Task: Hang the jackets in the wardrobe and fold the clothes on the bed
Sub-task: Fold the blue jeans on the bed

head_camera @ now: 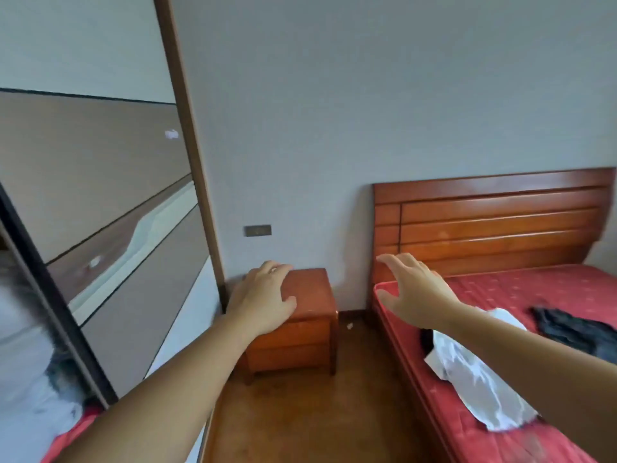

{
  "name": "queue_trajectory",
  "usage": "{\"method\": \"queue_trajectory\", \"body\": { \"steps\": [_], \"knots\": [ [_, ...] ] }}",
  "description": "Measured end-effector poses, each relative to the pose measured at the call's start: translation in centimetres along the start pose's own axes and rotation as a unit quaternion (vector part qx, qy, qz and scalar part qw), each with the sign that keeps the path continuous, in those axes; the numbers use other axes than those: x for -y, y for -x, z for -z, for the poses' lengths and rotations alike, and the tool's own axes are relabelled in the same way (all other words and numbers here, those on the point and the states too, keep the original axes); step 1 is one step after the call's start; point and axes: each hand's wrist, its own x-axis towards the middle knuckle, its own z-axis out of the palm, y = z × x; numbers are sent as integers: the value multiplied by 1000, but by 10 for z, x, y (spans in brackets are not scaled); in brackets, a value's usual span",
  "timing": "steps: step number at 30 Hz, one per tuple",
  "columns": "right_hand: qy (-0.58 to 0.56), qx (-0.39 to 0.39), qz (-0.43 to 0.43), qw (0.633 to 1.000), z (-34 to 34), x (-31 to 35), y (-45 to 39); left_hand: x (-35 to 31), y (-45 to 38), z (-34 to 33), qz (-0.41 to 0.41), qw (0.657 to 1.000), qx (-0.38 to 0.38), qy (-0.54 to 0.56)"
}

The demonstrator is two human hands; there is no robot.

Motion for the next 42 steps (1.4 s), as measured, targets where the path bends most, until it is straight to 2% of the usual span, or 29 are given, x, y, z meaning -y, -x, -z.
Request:
{"method": "queue_trajectory", "body": {
  "steps": [9, 15, 21, 29, 37, 42],
  "knots": [
    [28, -19, -163, 986, 28, -54, 181, -113, 54, -65, -155, 980, 85, 93],
    [42, 0, -263, 964, 46, -92, 302, -224, 109, -86, -241, 954, 142, 107],
    [44, -34, -324, 944, 93, -136, 443, -346, 190, -98, -308, 921, 188, 143],
    [47, -97, -463, 880, 158, -182, 652, -517, 322, -112, -417, 863, 239, 158],
    [-2, -120, -556, 822, 169, -223, 747, -606, 387, -149, -457, 828, 297, 129],
    [-10, -95, -590, 802, 158, -265, 771, -652, 397, -196, -457, 816, 331, 128]
  ]
}}
